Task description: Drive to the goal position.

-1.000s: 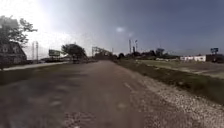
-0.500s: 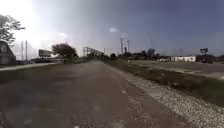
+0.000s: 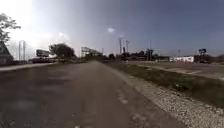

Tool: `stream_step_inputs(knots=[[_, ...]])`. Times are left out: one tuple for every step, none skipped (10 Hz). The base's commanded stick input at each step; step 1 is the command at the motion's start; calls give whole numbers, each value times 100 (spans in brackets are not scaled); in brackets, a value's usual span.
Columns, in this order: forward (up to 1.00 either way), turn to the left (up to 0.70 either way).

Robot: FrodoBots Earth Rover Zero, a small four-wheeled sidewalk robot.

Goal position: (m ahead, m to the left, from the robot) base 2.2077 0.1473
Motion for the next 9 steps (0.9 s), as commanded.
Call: stream_step_inputs(knots=[[100, -1], [100, -1], [100, -1], [100, -1], [100, -1], [100, -1], [100, -1], [100, -1], [100, -1]])
